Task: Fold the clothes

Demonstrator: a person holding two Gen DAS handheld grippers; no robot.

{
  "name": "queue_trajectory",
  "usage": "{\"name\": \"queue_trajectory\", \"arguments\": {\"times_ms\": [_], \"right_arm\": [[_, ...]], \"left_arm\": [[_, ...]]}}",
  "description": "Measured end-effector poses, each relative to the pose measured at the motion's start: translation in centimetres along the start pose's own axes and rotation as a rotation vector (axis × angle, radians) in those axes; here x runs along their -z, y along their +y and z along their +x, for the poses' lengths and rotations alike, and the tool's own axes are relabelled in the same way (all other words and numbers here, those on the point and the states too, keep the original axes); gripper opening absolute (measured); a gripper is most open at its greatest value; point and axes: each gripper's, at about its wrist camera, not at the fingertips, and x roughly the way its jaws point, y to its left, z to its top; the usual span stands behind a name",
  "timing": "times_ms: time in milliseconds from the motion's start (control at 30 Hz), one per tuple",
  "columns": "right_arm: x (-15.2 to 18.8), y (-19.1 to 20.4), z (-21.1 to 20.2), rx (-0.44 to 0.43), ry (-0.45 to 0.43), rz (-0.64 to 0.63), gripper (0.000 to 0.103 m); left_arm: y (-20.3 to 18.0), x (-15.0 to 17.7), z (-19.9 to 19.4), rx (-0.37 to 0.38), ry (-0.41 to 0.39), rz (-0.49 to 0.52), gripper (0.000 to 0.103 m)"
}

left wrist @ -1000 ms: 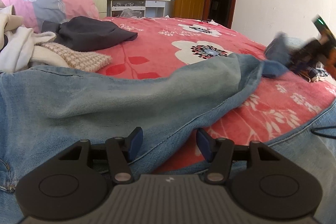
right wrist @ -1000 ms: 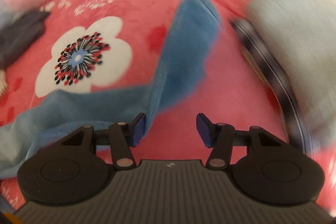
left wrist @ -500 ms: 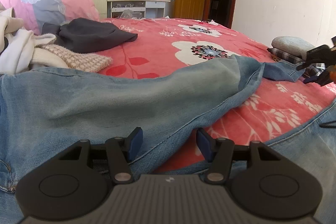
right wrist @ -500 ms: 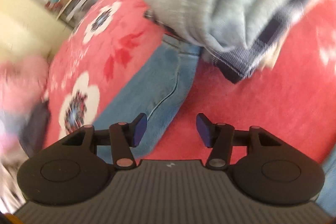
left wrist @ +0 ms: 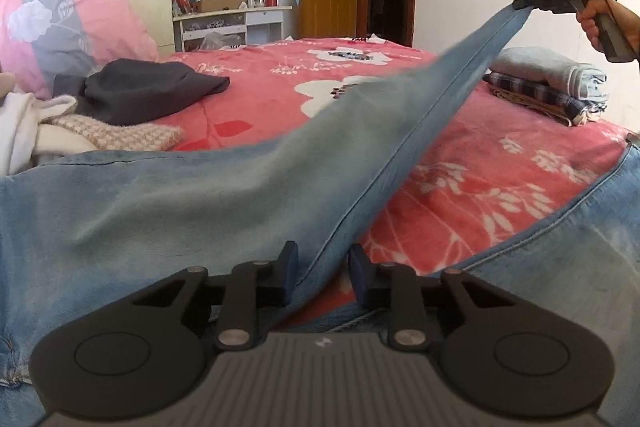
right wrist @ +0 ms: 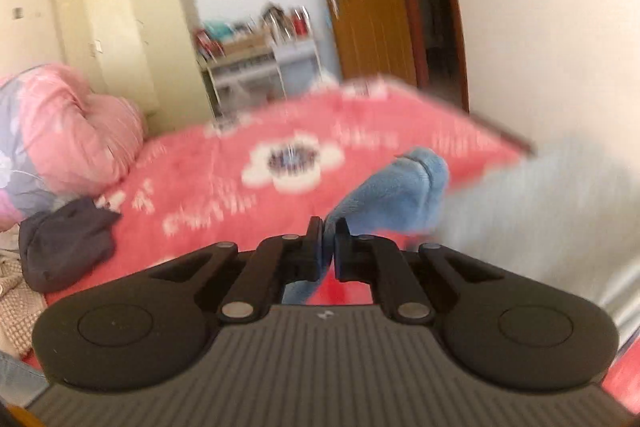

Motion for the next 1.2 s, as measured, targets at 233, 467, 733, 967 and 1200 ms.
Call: {"name": "queue_trajectory", "arguments": {"times_ms": [233, 467, 733, 967, 1200], "right_arm": [[5.7, -3.8, 4.7, 0.251, 0.289, -0.122, 0.013], [6.0, -0.8, 3.1, 0.389, 0.225, -0.336, 0.018], [7.1, 12.6, 0.1, -0.151, 0.103, -0.422, 0.025], [16.0, 23.1, 7.1, -0.579, 0.423, -0.388, 0.023], [14.8, 23.7, 9.2, -0.274, 0.350, -0.451, 0.015]], "left_arm": [[0.0, 0.0, 0.3, -0.003, 0.024, 0.005, 0.030], [0.4, -0.1, 0.0, -0.022, 0.019, -0.017, 0.053], [3.4, -0.4, -1.8, 0.039, -0.058, -0.200, 0.060], [7.6, -0.2, -1.9, -0.012, -0.054, -0.440, 0.061], [9.2, 0.1, -1.3, -0.078, -0.015, -0.530, 0.060]]}}
